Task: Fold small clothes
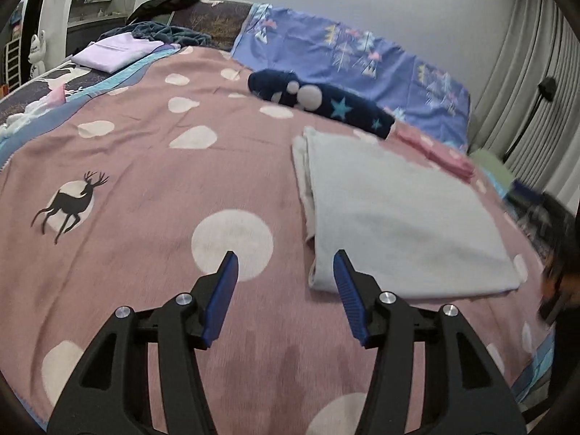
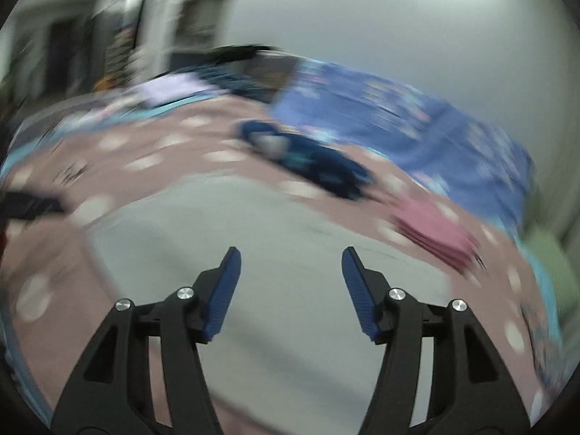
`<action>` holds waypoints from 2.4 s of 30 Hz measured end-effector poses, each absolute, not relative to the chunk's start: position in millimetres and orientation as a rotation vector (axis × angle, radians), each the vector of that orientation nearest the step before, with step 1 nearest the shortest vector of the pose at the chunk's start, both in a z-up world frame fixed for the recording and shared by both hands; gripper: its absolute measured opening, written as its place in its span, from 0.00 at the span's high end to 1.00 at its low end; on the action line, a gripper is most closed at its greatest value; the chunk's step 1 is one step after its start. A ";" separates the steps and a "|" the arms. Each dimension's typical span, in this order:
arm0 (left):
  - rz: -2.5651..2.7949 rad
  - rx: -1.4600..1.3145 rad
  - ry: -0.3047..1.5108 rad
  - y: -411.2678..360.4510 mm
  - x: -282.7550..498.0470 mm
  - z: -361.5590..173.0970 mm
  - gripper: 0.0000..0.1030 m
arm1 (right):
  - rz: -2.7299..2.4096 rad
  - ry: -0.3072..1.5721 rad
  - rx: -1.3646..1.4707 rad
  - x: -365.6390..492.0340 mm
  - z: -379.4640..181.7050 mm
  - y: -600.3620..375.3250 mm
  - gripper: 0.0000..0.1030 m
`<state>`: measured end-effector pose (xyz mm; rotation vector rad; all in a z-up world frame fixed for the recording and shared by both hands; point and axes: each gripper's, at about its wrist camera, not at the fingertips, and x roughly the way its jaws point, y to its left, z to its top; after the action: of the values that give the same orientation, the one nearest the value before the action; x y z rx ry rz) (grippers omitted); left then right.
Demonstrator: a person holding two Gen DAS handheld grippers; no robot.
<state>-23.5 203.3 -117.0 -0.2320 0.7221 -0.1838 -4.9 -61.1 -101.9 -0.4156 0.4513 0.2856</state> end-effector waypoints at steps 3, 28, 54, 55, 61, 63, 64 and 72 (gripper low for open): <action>-0.199 -0.244 0.712 206.4 -23.8 -120.5 0.47 | 0.390 0.420 -0.580 -26.6 -135.0 16.9 0.44; -0.234 -0.402 0.666 275.1 -28.3 -141.9 0.47 | 0.306 0.332 -0.920 3.7 -207.4 159.7 0.97; -0.657 -0.578 0.740 197.5 185.4 -141.5 0.94 | 0.383 0.428 -0.615 -12.8 -159.8 138.7 0.97; -0.629 -0.552 0.751 197.2 185.2 -144.9 0.94 | 0.390 0.444 -0.637 -12.5 -167.1 141.4 0.97; -0.573 -0.648 0.844 215.8 191.8 -178.7 0.72 | 0.406 0.496 -0.721 -16.7 -197.7 147.6 0.87; -0.576 -0.603 0.838 213.5 190.0 -174.3 0.63 | 0.404 0.465 -0.741 -24.1 -193.8 146.7 0.71; -0.587 -0.591 0.848 210.8 191.3 -175.1 0.59 | 0.398 0.454 -0.762 -28.1 -194.0 146.9 0.67; -0.644 -0.500 0.898 188.2 205.7 -177.3 0.54 | 0.341 0.523 -0.841 -29.2 -214.7 147.6 0.64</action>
<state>205.7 188.2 -177.3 -0.4996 0.8983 -0.6440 -29.2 147.6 -214.7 -0.8411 0.5225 0.3409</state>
